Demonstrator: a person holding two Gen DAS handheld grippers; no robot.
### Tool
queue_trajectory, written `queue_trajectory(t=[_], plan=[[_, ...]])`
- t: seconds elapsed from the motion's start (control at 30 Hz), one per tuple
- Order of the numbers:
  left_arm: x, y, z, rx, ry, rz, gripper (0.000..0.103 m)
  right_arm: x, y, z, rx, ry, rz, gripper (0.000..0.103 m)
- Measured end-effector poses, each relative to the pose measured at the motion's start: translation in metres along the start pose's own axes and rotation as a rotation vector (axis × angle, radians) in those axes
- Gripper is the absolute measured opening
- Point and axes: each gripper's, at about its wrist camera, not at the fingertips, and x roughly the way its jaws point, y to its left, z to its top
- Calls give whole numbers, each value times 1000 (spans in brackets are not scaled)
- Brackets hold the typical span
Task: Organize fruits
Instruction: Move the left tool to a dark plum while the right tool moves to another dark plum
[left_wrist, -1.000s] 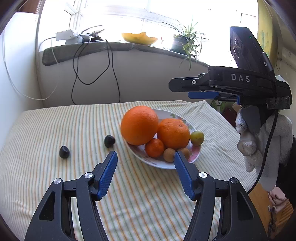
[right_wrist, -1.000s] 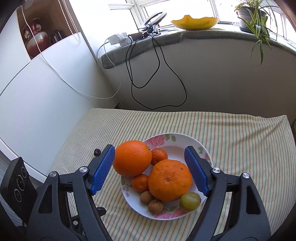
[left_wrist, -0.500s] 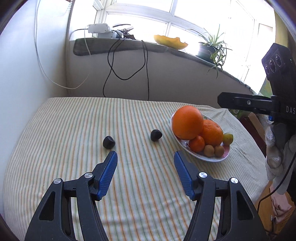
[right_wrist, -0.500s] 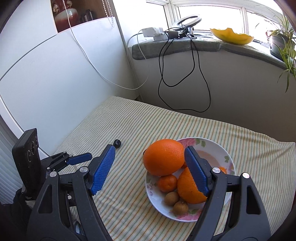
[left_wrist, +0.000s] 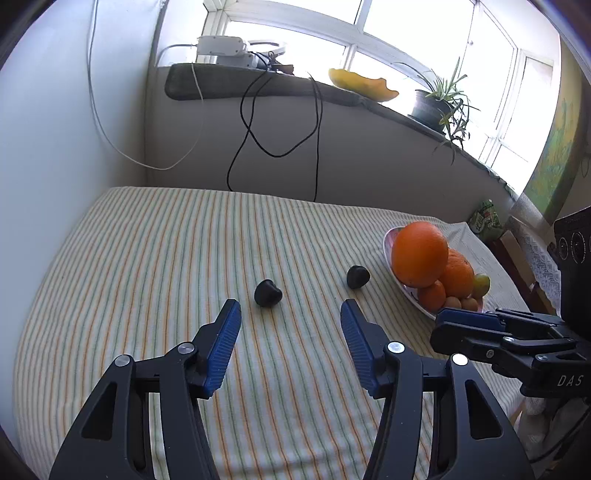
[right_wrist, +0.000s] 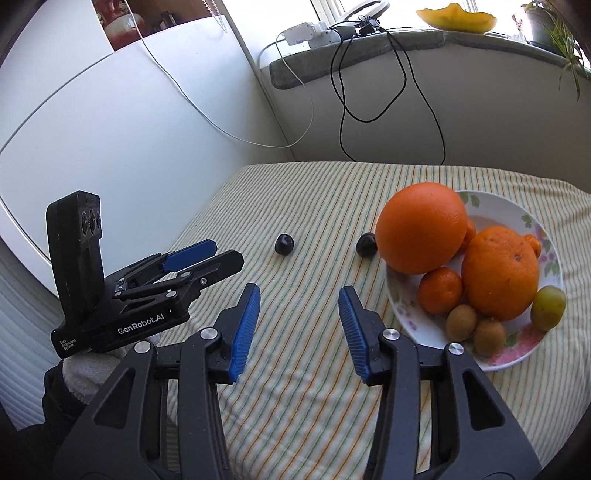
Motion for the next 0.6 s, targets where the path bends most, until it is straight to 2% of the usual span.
queue_trajectory(t=[0.23,0.37,0.6], plan=[[14,11,3,36,35,-27,42,33,5,-7,46,-7,-106,38],[24,15,7,68,57,-44,40,46,-3,-2,92,-9,-161,33],[44,19,10,126,103,-79,39,61,-2,4,116,-24,-231,33]])
